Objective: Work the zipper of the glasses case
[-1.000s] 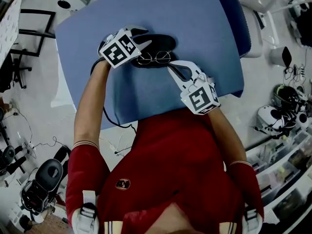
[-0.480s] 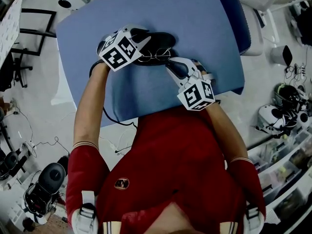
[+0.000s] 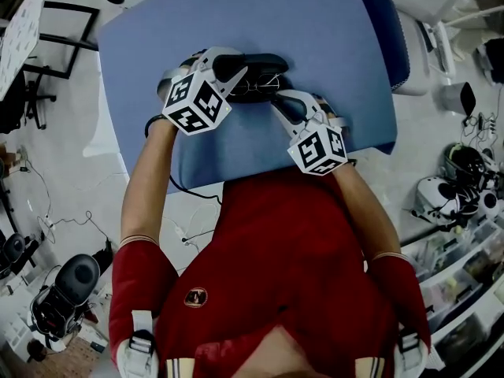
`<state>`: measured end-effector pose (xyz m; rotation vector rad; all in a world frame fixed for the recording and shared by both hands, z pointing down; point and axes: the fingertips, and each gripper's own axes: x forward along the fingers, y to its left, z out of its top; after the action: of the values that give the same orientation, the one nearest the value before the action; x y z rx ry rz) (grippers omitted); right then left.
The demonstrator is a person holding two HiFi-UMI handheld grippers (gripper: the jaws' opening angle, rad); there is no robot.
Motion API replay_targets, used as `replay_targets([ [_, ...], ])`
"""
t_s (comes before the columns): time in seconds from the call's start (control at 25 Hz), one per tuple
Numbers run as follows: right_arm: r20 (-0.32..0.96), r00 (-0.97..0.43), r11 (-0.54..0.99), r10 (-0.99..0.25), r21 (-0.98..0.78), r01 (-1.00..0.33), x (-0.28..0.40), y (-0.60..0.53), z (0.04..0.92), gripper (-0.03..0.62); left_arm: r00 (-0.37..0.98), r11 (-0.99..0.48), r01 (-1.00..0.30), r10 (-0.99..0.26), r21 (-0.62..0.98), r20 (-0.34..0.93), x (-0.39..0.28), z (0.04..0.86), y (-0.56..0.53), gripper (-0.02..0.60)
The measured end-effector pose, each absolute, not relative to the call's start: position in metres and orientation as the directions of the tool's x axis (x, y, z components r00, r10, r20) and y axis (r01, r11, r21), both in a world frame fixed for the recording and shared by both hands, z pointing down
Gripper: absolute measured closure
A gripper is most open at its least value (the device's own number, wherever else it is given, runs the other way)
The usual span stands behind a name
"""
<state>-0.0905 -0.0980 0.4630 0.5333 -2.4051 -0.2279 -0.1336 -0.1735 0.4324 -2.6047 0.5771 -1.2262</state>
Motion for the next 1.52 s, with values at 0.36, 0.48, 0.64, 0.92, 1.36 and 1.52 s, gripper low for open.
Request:
replay_targets([
  [0.36, 0.555, -0.712, 0.903, -0.43, 0.29, -0.319, -0.09, -0.097, 0.466, 0.526, 0.599, -0.898, -0.269, -0.439, -0.347, 0.67, -0.13, 0.427, -0.139, 0.509],
  [0.48, 0.548, -0.715, 0.9, -0.435, 0.294, -0.322, -0.088, -0.096, 0.465, 0.526, 0.593, -0.897, -0.272, -0.441, -0.348, 0.674, -0.128, 0.427, -0.128, 0.507],
  [0.64, 0.533, -0.726, 0.9, -0.434, 0.289, -0.326, -0.091, -0.096, 0.462, 0.526, 0.59, -0.898, -0.282, -0.44, -0.337, 0.677, -0.131, 0.432, -0.12, 0.505],
  [0.92, 0.459, -0.789, 0.91, -0.409, 0.274, -0.312, -0.081, -0.089, 0.439, 0.502, 0.587, -0.898, -0.298, -0.441, -0.324, 0.679, -0.127, 0.437, -0.111, 0.505],
  [1.36, 0.557, -0.748, 0.889, -0.359, 0.448, -0.093, -0.09, -0.099, 0.449, 0.332, 0.589, -0.901, -0.31, -0.433, -0.304, 0.683, -0.122, 0.444, -0.093, 0.506],
  [1.52, 0.585, -0.727, 0.868, -0.359, 0.496, -0.029, -0.097, -0.103, 0.455, 0.333, 0.587, -0.9, -0.317, -0.435, -0.301, 0.683, -0.121, 0.445, -0.09, 0.506],
])
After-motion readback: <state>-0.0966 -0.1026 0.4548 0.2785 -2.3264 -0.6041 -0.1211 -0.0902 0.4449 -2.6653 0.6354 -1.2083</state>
